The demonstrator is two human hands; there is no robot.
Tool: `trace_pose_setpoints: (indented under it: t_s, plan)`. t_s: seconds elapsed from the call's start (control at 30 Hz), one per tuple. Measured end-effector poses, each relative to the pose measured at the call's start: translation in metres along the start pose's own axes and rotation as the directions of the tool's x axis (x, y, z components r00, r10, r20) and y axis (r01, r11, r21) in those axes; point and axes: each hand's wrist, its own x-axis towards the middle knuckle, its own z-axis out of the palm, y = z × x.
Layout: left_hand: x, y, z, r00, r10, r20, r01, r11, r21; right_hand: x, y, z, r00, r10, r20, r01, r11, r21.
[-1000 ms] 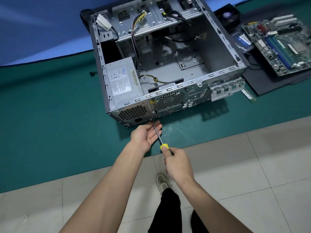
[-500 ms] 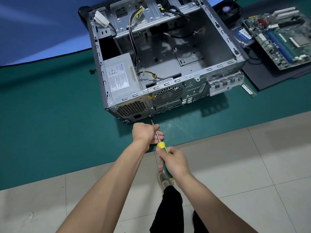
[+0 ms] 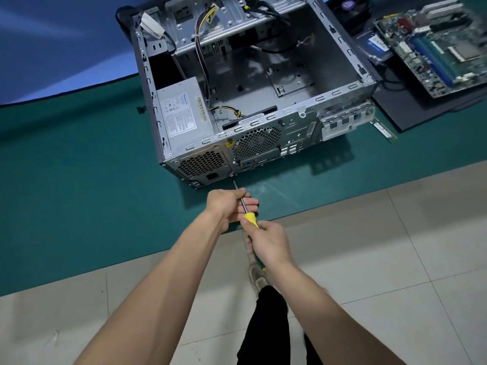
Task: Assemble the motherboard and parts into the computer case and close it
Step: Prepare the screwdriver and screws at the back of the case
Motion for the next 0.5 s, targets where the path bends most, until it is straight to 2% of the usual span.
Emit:
trace_pose_setpoints:
  t_s: [0.03,0.07,0.1,0.13,0.17,0.2,0.23,0.27,0.3,0.37,0.43,0.5]
  plan:
    - [0.000,-0.002,0.000,1.000,-0.002,0.016,0.002,1.000,-0.004,0.001,0.002,0.001,0.999,-0.020,-0.036,0.019,0.999,-0.039]
    - [-0.001,-0.003,0.000,1.000,-0.001,0.030,0.001,1.000,-0.004,0.002,0.002,0.001,1.000,-0.011,-0.022,0.011,1.000,0.003]
    - [-0.002,-0.004,-0.001,0.999,0.000,0.044,0.000,1.000,0.001,0.003,0.002,-0.001,0.998,0.037,0.043,-0.042,0.992,0.117]
    - [-0.003,-0.004,-0.003,0.998,0.003,0.059,-0.003,1.000,0.007,0.003,0.000,-0.006,0.978,0.118,0.170,-0.162,0.948,0.275]
    - [-0.003,-0.003,-0.006,0.997,0.004,0.077,-0.005,1.000,0.014,0.003,-0.001,-0.011,0.918,0.181,0.354,-0.329,0.845,0.422]
    - [-0.003,-0.003,-0.009,0.995,0.002,0.098,-0.004,1.000,0.019,0.002,-0.002,-0.016,0.831,0.183,0.525,-0.481,0.710,0.515]
    - [-0.003,-0.002,-0.011,0.994,0.000,0.113,-0.003,1.000,0.027,0.001,-0.003,-0.019,0.764,0.145,0.628,-0.573,0.599,0.559]
    - [-0.003,-0.001,-0.013,0.993,0.000,0.116,-0.005,0.999,0.040,0.000,-0.005,-0.019,0.740,0.116,0.663,-0.598,0.565,0.568]
    - [-0.002,0.001,-0.014,0.995,0.001,0.102,-0.006,0.998,0.056,-0.001,-0.006,-0.017,0.746,0.117,0.656,-0.581,0.596,0.554]
    - [0.000,0.004,-0.015,0.999,0.005,0.047,-0.008,0.997,0.073,-0.006,-0.010,-0.012,0.801,0.177,0.571,-0.485,0.751,0.448]
    - [0.002,0.006,-0.015,1.000,0.017,0.000,-0.017,0.995,0.100,-0.011,-0.009,-0.006,0.899,0.191,0.393,-0.319,0.902,0.291]
    - [0.004,0.005,-0.013,0.999,0.024,-0.034,-0.020,0.993,0.114,-0.010,-0.005,-0.003,0.977,0.123,0.172,-0.143,0.984,0.107]
